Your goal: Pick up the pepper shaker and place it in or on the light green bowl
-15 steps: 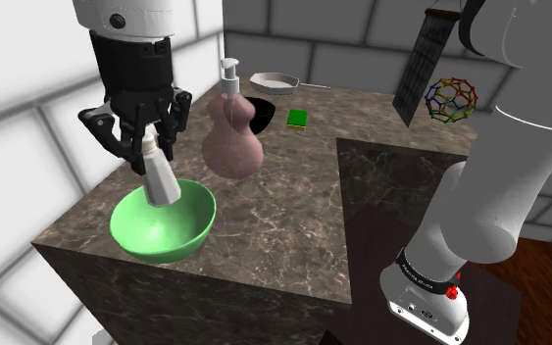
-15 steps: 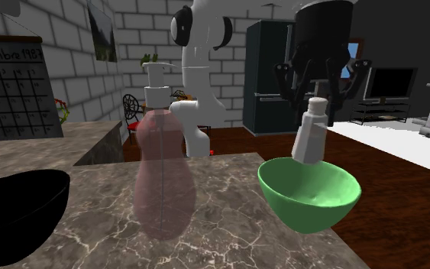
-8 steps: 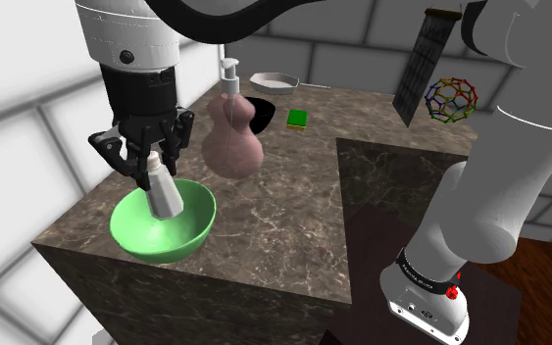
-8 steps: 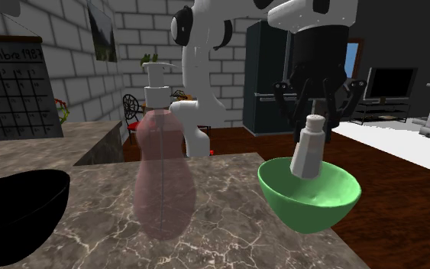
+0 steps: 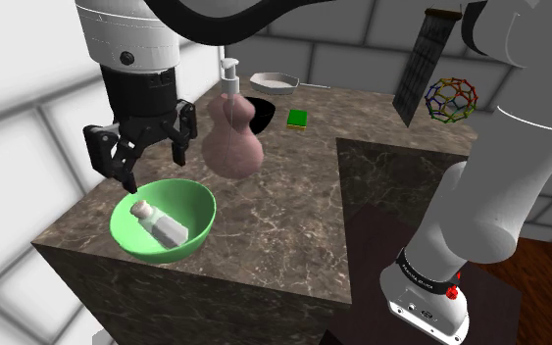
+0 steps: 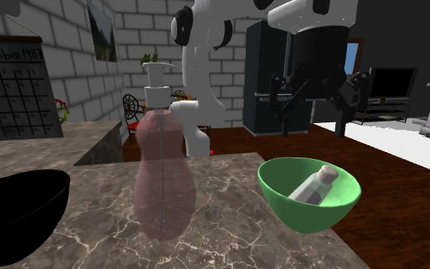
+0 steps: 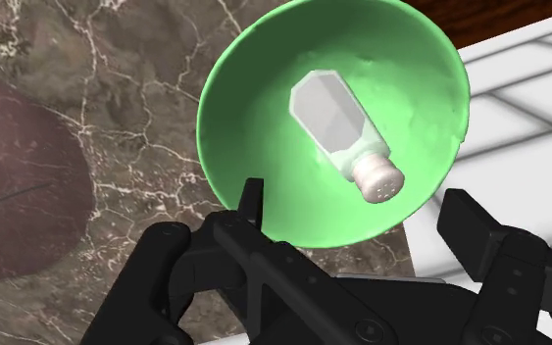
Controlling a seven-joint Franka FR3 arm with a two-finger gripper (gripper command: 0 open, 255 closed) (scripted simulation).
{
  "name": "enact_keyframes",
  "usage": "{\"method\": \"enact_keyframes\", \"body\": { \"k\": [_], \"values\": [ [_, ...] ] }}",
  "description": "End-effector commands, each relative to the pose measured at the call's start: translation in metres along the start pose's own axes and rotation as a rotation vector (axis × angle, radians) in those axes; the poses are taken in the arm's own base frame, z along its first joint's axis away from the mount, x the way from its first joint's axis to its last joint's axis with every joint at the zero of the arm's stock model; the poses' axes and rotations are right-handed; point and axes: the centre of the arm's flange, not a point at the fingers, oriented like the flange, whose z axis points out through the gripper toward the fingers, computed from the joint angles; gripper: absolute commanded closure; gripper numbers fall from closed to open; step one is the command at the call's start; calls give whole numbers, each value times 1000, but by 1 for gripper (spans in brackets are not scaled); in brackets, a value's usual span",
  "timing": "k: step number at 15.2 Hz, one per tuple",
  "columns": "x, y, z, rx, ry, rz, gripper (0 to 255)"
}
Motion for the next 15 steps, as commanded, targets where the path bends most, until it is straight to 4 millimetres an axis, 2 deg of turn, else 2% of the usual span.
{"method": "enact_keyframes", "body": {
  "k": [1,3,7,15],
  "values": [
    [0,0,0,0,0,0,0],
    [0,0,0,0,0,0,0],
    [0,0,-50,0,0,0,0],
    [0,0,-50,0,0,0,0]
  ]
}}
